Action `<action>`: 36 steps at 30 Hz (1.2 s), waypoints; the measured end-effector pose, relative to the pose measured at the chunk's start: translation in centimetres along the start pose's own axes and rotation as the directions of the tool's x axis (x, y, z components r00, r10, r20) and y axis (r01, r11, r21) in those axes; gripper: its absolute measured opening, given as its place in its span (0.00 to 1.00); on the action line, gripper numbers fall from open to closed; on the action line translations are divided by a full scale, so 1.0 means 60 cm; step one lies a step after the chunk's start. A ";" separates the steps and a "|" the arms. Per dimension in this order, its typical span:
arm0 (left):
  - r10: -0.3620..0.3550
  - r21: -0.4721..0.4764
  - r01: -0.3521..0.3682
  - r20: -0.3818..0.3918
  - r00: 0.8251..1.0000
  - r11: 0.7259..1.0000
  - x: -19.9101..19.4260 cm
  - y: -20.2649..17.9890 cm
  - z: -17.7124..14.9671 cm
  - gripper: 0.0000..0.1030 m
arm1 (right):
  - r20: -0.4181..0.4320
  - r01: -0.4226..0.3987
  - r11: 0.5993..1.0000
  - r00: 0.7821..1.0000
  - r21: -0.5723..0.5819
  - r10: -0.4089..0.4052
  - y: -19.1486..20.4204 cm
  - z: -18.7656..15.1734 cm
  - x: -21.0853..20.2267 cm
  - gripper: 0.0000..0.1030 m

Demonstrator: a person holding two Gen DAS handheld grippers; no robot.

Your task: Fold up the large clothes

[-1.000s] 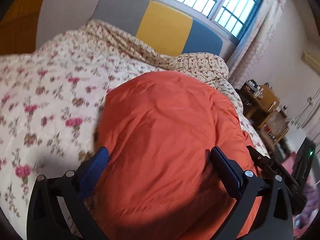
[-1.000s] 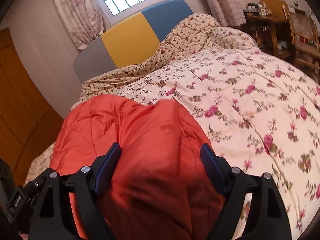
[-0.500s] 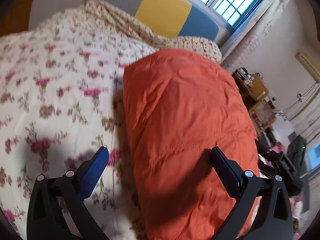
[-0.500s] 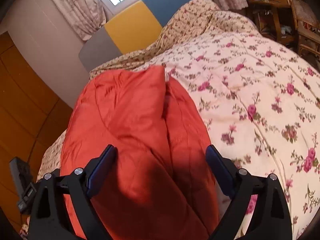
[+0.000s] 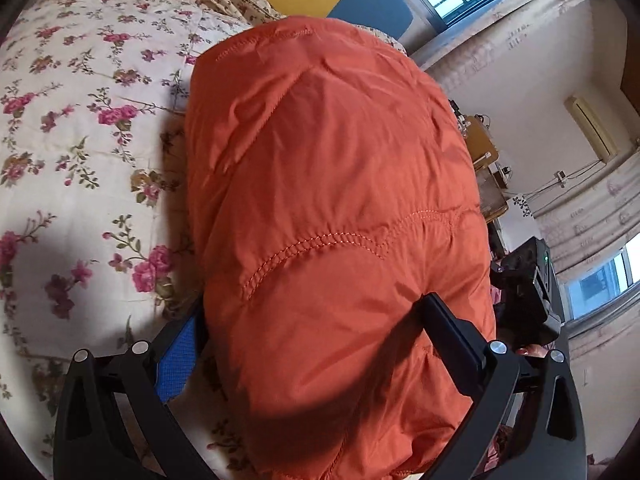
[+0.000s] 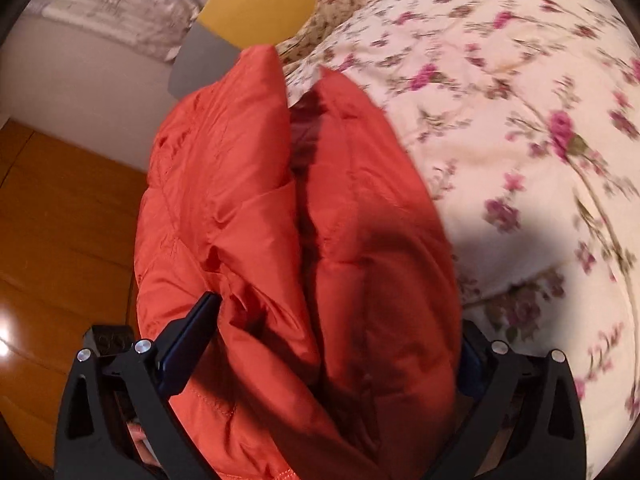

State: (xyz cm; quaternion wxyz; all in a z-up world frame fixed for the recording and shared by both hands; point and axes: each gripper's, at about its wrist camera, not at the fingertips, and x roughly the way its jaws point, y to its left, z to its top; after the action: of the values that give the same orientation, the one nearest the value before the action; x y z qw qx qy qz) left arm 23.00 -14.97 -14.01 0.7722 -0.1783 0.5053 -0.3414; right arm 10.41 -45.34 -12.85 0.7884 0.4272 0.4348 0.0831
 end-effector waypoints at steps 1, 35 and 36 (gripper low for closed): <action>0.006 0.005 -0.006 0.001 1.000 1.000 0.002 -0.003 -0.001 0.97 | -0.017 -0.008 1.000 1.000 -0.009 0.008 0.002 0.004 0.005 0.94; 0.311 0.168 -0.421 0.449 0.837 0.891 -0.292 0.027 -0.036 0.66 | -0.097 -0.368 0.906 0.930 -0.210 0.355 0.255 -0.072 0.201 0.63; 0.320 0.153 -0.428 0.457 0.830 0.891 -0.304 0.037 -0.039 0.66 | -0.105 -0.369 0.903 0.929 -0.218 0.354 0.269 -0.075 0.213 0.63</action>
State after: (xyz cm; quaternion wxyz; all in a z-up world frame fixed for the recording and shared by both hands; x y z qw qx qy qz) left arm 16.96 -0.36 -4.36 0.9305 -0.0459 0.3057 -0.1967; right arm 18.66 -26.22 -9.82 0.7899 0.4016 0.3597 0.2921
